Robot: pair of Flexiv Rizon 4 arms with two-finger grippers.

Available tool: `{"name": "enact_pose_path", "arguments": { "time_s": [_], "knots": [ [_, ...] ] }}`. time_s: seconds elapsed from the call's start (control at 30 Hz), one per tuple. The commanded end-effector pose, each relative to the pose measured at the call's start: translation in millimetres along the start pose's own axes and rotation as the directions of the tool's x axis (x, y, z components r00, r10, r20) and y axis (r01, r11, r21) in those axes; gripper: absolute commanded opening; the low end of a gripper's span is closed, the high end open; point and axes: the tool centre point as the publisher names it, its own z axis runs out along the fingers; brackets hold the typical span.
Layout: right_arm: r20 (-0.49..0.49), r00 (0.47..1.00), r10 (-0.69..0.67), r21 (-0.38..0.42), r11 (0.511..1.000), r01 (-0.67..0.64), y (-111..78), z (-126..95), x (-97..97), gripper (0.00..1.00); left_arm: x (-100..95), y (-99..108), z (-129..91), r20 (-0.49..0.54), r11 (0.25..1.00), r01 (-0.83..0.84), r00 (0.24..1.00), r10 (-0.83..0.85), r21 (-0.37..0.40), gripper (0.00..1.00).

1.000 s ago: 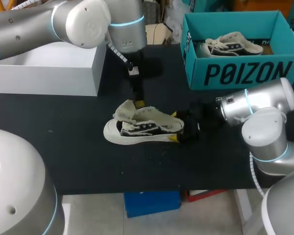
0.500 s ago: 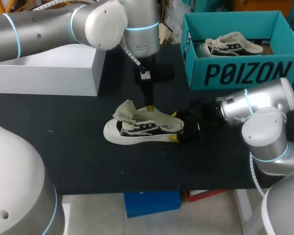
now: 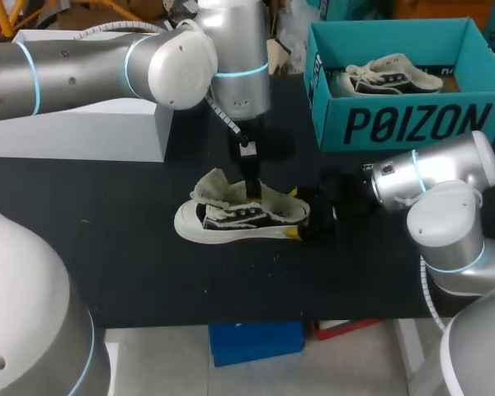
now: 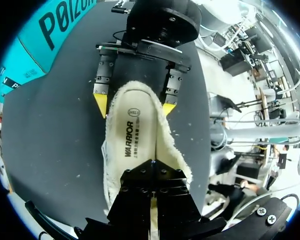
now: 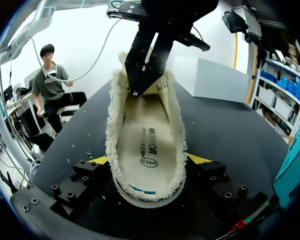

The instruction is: Take the shoe out of the shoebox, open the shoe tongue, remove and reinsert the insole, then place the shoe into the shoebox

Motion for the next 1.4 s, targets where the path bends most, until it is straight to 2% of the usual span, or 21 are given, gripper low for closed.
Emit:
{"name": "enact_pose_path", "arguments": {
  "time_s": [0.03, 0.63, 1.2, 1.27, 1.4],
  "knots": [
    [0.001, 1.000, 0.001, 0.002, 1.000, -0.001, -2.7, 0.8, -0.9, 0.00, -0.5, -1.8, 13.1, -0.004, 1.000, 0.004, 1.000, -0.004, 0.004, 0.00],
    [0.001, 1.000, 0.001, 0.002, 1.000, -0.001, -2.7, 0.8, -0.9, 0.00, 5.5, 6.8, 43.3, -0.035, 0.999, 0.028, 0.999, -0.027, 0.032, 0.00],
    [0.001, 1.000, 0.001, 0.002, 1.000, -0.001, -2.7, 0.8, -0.9, 0.00, 8.0, 3.5, 50.5, -0.023, 0.998, 0.043, 0.999, -0.042, 0.040, 0.00],
    [0.001, 1.000, 0.001, 0.002, 1.000, -0.001, -2.7, 0.8, -0.9, 0.00, 8.2, 3.3, 49.1, -0.006, 0.998, 0.045, 0.999, -0.044, 0.045, 0.33],
    [0.001, 1.000, 0.001, 0.002, 1.000, -0.001, -2.7, 0.8, -0.9, 0.00, 8.1, 4.1, 46.4, 0.029, 0.998, 0.043, 0.999, -0.044, 0.041, 0.38]
  ]
}}
